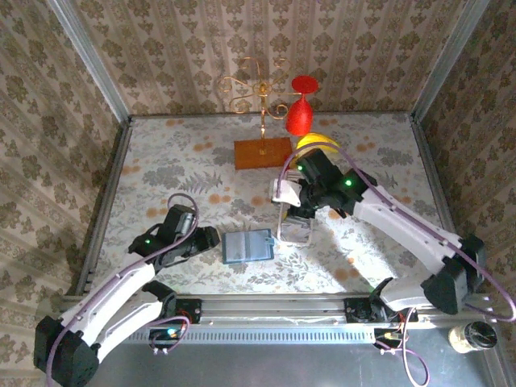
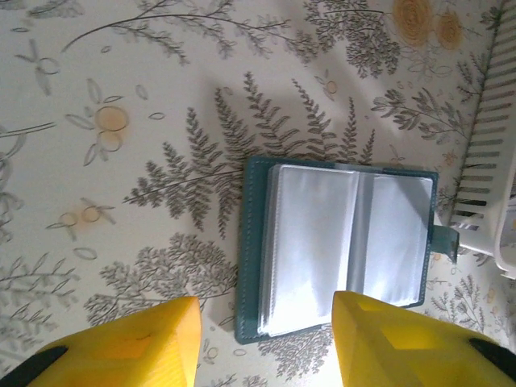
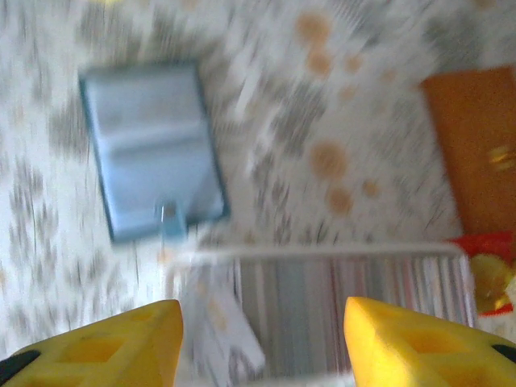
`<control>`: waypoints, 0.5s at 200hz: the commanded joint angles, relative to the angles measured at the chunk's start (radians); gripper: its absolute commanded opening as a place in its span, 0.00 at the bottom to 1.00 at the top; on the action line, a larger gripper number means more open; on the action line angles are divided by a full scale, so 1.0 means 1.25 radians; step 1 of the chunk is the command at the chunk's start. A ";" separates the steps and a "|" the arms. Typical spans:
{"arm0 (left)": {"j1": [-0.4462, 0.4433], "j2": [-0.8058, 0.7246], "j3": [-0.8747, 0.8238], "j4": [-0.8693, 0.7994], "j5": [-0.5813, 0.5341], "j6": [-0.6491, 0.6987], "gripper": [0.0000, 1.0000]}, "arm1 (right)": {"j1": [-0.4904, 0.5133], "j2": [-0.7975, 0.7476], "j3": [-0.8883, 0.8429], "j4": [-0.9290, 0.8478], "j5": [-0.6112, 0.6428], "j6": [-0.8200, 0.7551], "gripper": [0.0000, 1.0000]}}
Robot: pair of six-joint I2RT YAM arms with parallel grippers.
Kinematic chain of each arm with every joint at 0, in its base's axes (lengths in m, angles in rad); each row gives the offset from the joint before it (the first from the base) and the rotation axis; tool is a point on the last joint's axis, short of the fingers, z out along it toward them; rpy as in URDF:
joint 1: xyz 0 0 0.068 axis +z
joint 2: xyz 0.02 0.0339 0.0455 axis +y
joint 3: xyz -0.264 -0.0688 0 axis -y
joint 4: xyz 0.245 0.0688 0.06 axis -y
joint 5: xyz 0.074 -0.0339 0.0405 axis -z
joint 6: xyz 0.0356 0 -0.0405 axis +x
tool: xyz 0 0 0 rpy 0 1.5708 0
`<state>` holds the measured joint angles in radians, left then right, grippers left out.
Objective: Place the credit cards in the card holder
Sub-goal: Pick up the credit card from the storage box.
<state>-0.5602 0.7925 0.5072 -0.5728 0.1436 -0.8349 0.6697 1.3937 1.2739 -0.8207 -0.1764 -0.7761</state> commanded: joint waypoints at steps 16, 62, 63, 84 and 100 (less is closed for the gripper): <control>0.008 0.010 -0.033 0.069 0.045 0.032 0.47 | -0.006 0.117 0.029 -0.237 0.109 -0.247 0.56; 0.009 0.005 -0.047 0.068 0.047 0.040 0.47 | -0.001 0.237 0.083 -0.190 0.158 -0.215 0.61; 0.009 0.004 -0.047 0.068 0.048 0.040 0.47 | -0.001 0.239 0.084 -0.189 0.159 -0.215 0.62; 0.009 0.003 -0.052 0.068 0.047 0.037 0.46 | 0.007 0.273 0.091 -0.160 0.213 -0.214 0.63; 0.009 0.002 -0.055 0.069 0.048 0.036 0.46 | 0.009 0.290 0.086 -0.140 0.242 -0.217 0.63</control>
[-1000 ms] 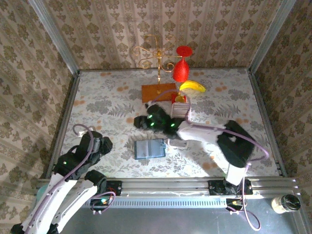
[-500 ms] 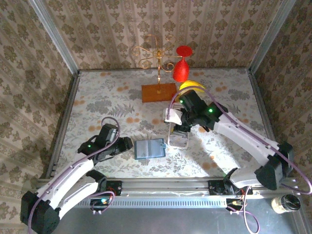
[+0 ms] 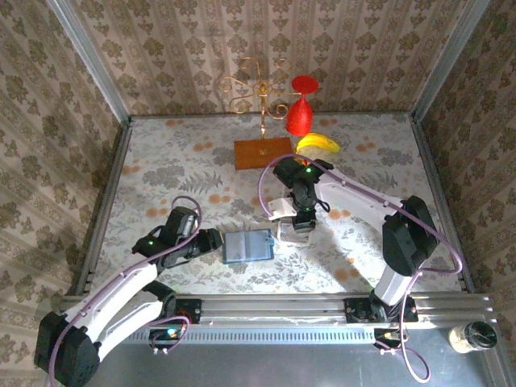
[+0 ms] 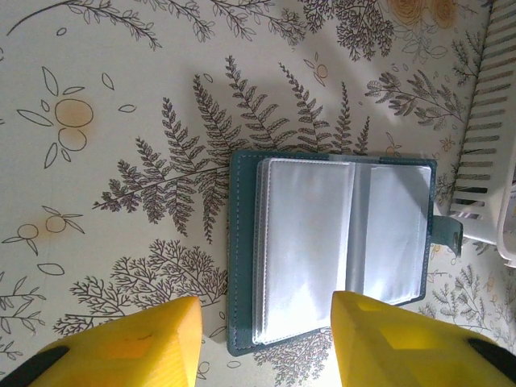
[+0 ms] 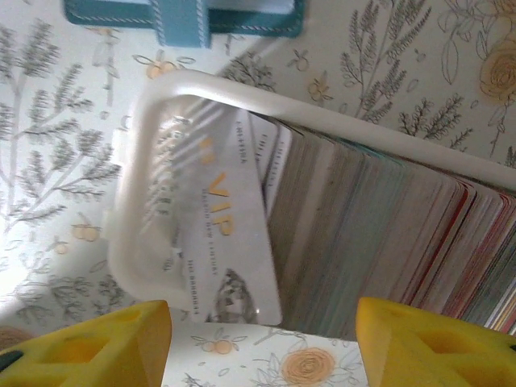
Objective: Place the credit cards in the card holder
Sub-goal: Pick up the credit card from the storage box.
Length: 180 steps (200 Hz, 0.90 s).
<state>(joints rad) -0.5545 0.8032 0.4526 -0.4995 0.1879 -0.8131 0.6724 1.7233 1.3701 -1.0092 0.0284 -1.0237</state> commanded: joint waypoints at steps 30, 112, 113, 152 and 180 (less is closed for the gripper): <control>0.005 -0.007 -0.016 0.012 0.012 0.017 0.45 | 0.014 0.042 -0.016 0.049 0.115 -0.021 0.63; 0.008 -0.007 -0.023 0.017 0.012 0.013 0.45 | 0.048 0.072 -0.027 0.021 0.100 -0.008 0.49; 0.007 -0.007 -0.023 0.017 0.012 0.014 0.45 | 0.049 0.072 -0.027 0.021 0.100 -0.008 0.49; 0.008 -0.007 -0.027 0.016 0.011 0.012 0.44 | 0.055 0.063 -0.042 0.013 0.113 -0.008 0.40; 0.008 -0.007 -0.032 0.022 0.012 0.009 0.44 | 0.058 0.053 -0.046 0.001 0.123 -0.008 0.39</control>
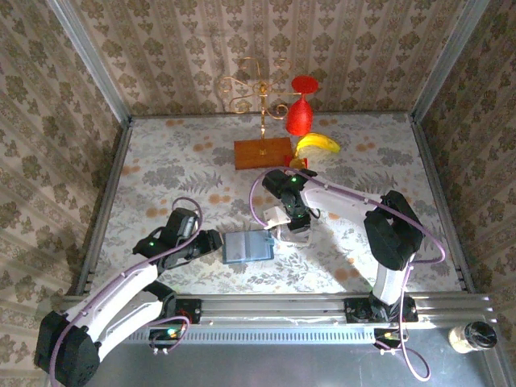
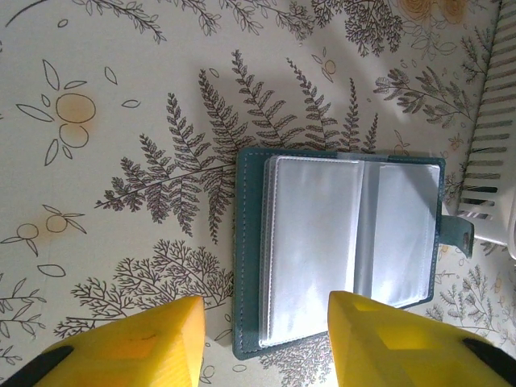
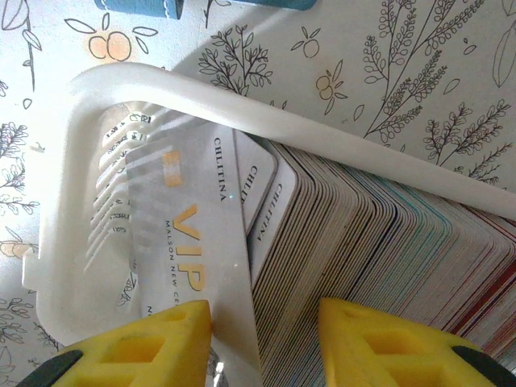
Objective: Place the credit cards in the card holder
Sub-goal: Pick up the credit card from the storage box.
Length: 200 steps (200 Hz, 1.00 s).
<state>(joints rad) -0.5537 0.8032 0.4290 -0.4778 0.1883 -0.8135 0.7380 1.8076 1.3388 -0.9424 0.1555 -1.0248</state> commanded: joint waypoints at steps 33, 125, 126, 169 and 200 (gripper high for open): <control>0.007 -0.007 -0.013 0.005 0.011 0.008 0.43 | 0.008 -0.035 -0.031 -0.061 0.029 -0.005 0.39; 0.007 -0.006 -0.020 0.014 0.010 0.001 0.40 | 0.027 -0.070 -0.047 -0.069 0.029 0.003 0.29; 0.007 -0.007 -0.020 0.013 0.011 0.001 0.40 | 0.026 -0.071 -0.046 -0.071 0.028 0.004 0.29; 0.007 -0.006 -0.027 0.020 0.011 -0.002 0.39 | 0.040 -0.081 -0.041 -0.091 0.012 0.010 0.22; 0.007 -0.002 -0.027 0.026 0.012 -0.005 0.38 | 0.048 -0.079 -0.032 -0.116 -0.009 0.022 0.20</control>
<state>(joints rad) -0.5537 0.8032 0.4046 -0.4625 0.1883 -0.8146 0.7895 1.7271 1.2797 -1.0065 0.1719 -1.0149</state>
